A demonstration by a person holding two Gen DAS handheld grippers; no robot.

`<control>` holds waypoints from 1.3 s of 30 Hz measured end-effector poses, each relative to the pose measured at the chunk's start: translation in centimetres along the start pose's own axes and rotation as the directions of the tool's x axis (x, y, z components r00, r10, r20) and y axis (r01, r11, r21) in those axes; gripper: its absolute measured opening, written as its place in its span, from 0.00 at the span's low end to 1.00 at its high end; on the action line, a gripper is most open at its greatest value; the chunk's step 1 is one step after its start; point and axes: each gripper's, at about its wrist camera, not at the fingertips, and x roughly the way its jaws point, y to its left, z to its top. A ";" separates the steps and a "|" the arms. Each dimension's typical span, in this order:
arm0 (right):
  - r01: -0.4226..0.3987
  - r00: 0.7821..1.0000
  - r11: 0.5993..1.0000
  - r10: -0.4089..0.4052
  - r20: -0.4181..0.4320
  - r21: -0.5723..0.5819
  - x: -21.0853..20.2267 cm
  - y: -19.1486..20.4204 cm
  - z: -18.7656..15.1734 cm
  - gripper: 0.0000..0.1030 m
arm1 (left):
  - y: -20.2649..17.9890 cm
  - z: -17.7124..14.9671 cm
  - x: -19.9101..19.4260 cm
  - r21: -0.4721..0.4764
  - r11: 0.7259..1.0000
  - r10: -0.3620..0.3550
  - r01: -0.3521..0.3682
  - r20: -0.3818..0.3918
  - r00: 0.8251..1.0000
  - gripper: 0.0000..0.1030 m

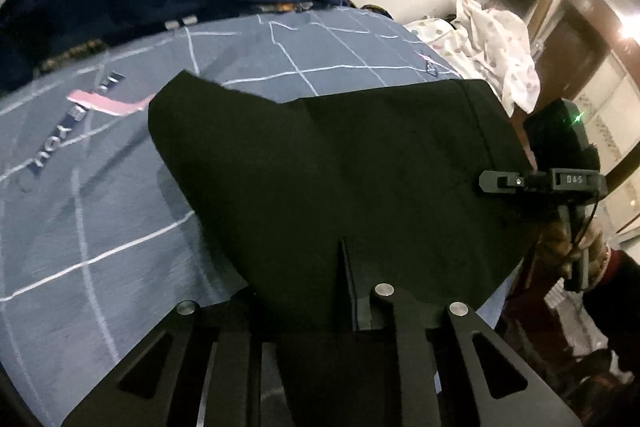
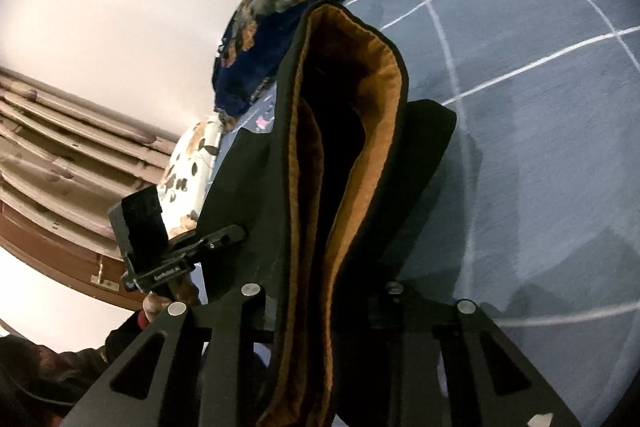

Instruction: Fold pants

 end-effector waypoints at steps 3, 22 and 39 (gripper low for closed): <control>-0.034 0.999 0.999 0.034 0.010 0.014 0.7 1.0 -0.4 0.23 | 0.2 -0.7 -1.4 0.006 0.999 0.034 -0.034 0.014 0.999 0.18; -0.070 0.997 0.997 0.069 -0.017 -0.041 5.9 8.2 -1.6 0.23 | 2.8 -3.8 -8.7 -0.004 0.980 0.197 -0.197 0.091 0.976 0.18; -0.085 0.995 0.994 0.081 -0.056 -0.067 9.4 11.5 0.7 0.23 | 6.2 -2.2 -11.1 -0.045 0.968 0.251 -0.247 0.119 0.961 0.18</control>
